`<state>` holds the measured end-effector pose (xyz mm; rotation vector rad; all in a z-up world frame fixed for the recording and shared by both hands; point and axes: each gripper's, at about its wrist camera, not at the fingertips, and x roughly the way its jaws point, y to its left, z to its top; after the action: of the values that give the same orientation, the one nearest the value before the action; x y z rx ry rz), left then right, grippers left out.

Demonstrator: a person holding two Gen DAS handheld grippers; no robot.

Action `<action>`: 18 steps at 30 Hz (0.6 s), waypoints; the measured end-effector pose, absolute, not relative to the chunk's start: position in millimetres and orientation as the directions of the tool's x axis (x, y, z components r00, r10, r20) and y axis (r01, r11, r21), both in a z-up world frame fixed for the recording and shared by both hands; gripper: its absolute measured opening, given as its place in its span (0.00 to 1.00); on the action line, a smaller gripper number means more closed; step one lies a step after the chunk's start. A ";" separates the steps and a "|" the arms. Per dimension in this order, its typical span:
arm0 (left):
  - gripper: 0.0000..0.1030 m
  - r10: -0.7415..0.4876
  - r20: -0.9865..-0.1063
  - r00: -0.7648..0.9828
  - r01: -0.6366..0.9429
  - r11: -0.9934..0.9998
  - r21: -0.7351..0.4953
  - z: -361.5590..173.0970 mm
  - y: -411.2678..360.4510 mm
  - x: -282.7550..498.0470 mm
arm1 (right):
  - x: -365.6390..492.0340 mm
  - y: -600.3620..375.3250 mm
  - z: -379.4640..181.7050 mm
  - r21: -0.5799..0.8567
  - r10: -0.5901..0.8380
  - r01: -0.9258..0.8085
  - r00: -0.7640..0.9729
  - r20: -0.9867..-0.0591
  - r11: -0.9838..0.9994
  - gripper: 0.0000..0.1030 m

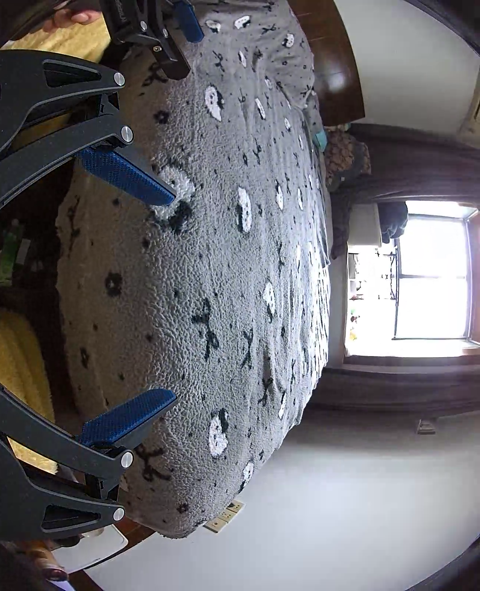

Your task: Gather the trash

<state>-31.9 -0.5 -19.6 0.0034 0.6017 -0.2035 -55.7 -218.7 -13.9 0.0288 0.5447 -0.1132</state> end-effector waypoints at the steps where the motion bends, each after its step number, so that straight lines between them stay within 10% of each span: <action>1: 0.92 -0.189 -0.559 0.807 0.190 0.980 -0.056 -18.7 -0.1 -32.2 | -56.3 -218.1 -11.8 -0.005 -0.101 0.115 0.853 -0.512 0.993 0.97; 18: 0.92 -0.161 -0.558 0.814 0.159 0.986 -0.053 -22.2 8.7 -31.7 | -59.5 -209.2 -9.5 -0.005 -0.101 0.114 0.861 -0.499 0.993 0.97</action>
<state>-31.7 8.7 -22.2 -0.0036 0.5953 -0.1707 -59.5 -209.2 -9.5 0.0250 0.5225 -0.1129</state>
